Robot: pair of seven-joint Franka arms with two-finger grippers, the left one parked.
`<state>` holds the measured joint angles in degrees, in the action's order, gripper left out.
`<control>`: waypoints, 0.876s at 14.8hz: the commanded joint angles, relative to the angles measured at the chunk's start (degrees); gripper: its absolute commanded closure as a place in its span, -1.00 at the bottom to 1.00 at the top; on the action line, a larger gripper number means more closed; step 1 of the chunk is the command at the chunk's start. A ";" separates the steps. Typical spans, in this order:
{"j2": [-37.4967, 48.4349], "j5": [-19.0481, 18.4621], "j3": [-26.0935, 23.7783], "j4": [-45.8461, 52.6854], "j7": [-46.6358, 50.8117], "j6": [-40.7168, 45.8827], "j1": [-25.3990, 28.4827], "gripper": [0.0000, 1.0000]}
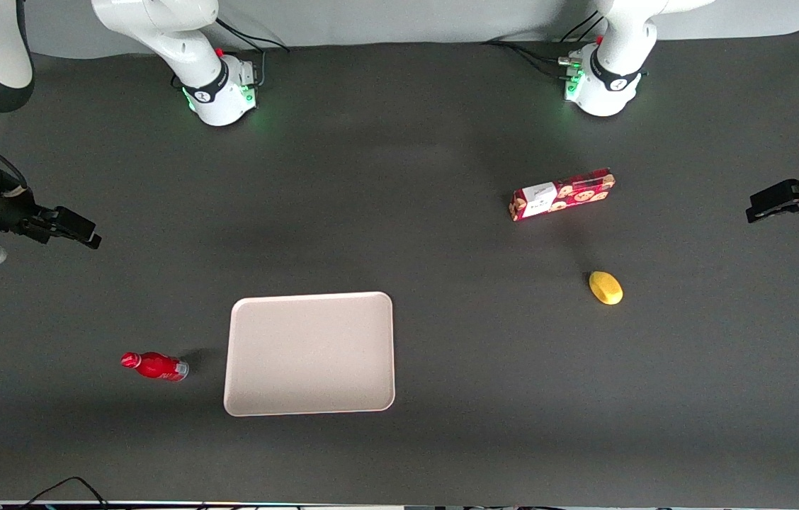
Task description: Place coke bottle on tray
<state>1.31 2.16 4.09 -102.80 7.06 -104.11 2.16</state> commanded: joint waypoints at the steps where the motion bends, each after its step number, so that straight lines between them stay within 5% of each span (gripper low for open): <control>1: -0.08 -0.14 -0.05 0.67 -1.00 1.19 -0.14 -1.00; 13: -0.52 -0.14 -0.05 1.02 -1.00 1.28 -0.22 -1.00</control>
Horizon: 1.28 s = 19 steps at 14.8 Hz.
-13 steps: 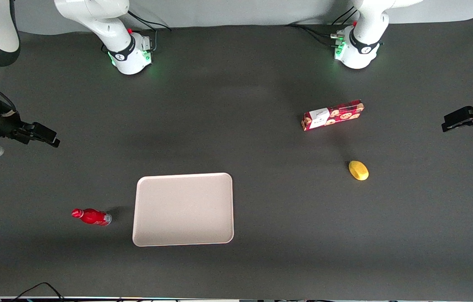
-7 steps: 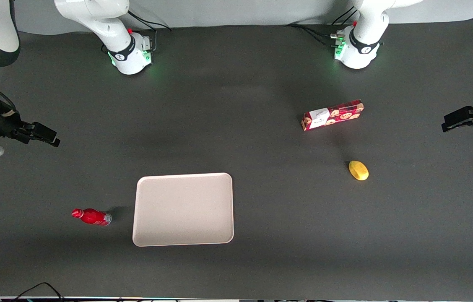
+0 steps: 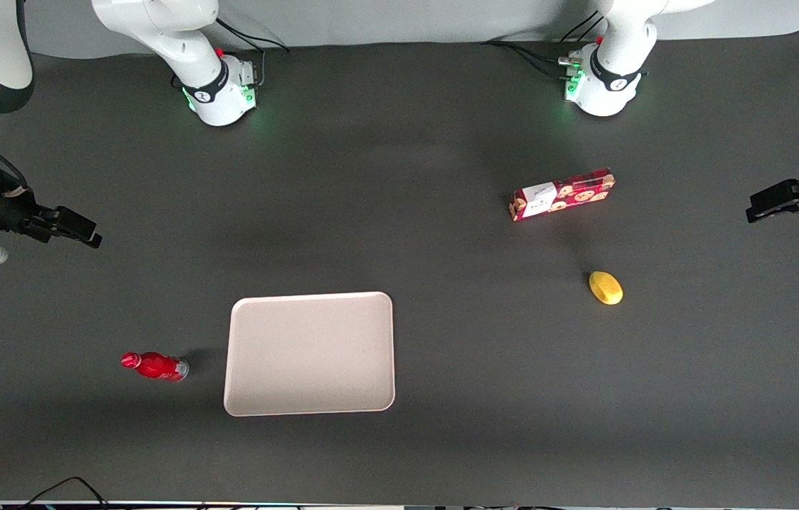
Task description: Place coke bottle on tray
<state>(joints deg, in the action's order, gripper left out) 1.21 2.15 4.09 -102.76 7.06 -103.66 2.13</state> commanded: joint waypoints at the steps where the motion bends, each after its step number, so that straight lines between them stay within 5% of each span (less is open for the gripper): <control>1: -0.42 -0.21 -0.05 0.98 -1.00 0.83 -0.19 -1.00; 19: 0.11 -0.30 0.12 0.98 -1.00 0.92 -1.78 -1.00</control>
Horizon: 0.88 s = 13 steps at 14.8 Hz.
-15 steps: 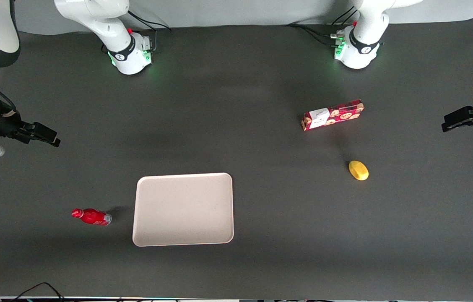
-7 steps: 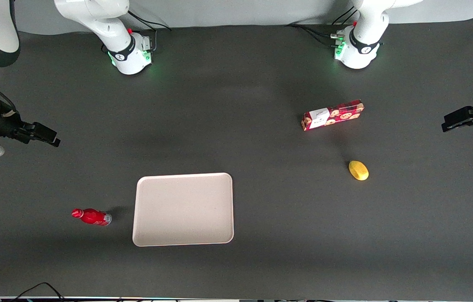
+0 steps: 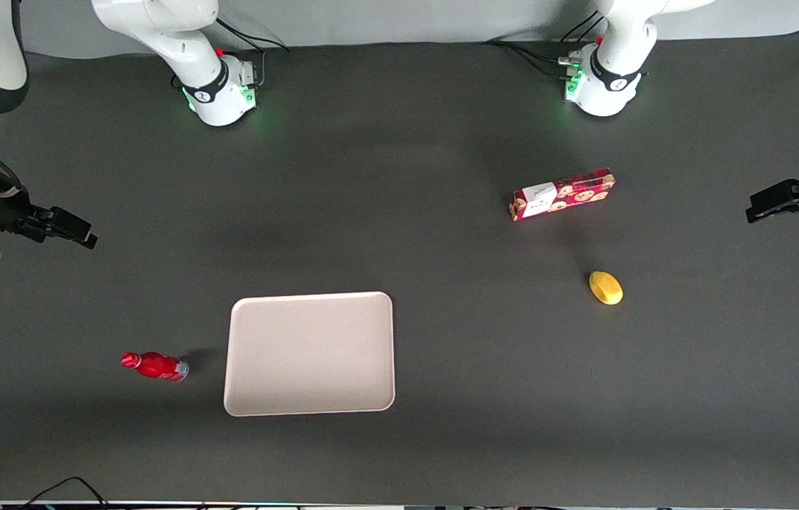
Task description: Place coke bottle on tray
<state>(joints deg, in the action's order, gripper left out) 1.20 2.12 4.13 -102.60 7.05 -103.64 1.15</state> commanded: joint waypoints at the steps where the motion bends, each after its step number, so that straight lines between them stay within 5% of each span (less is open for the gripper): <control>1: -0.06 -0.36 0.09 0.91 -1.07 1.07 -0.80 -1.00; 9: -5.06 -4.49 0.53 1.27 -6.68 -4.09 -1.76 -1.00; 13: -12.78 0.86 2.72 2.31 -11.26 -12.27 -2.38 -1.00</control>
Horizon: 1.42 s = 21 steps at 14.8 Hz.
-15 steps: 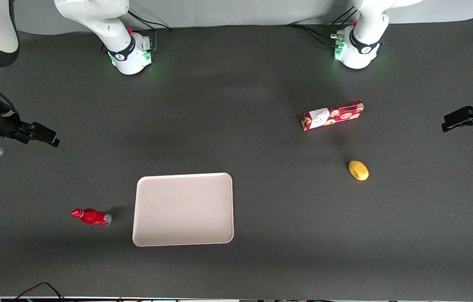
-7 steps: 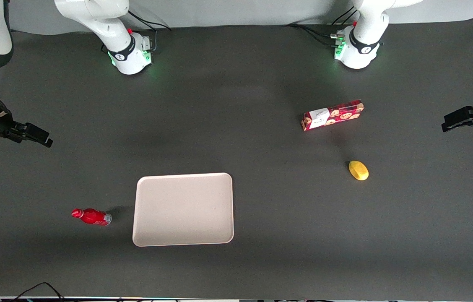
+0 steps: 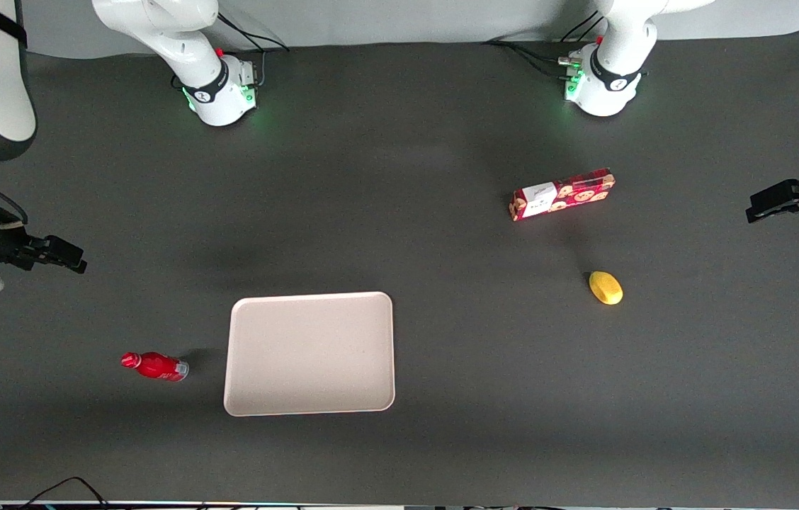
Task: Place coke bottle on tray
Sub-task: 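Move the open right gripper down to the red Coca-Cola bottle's cap end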
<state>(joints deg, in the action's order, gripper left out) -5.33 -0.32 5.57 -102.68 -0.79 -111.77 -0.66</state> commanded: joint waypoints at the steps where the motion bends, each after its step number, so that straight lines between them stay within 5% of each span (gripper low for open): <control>1: -8.19 4.53 1.46 3.27 -3.52 -4.94 -0.75 -1.00; 4: -11.97 7.79 1.46 5.47 -3.43 -5.74 -0.66 -1.00; 21: -25.95 7.27 -0.65 15.23 -3.78 -11.19 1.19 -1.00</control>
<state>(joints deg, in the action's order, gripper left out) -29.28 6.15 4.63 -90.17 -2.72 -123.35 0.27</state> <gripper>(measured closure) 0.000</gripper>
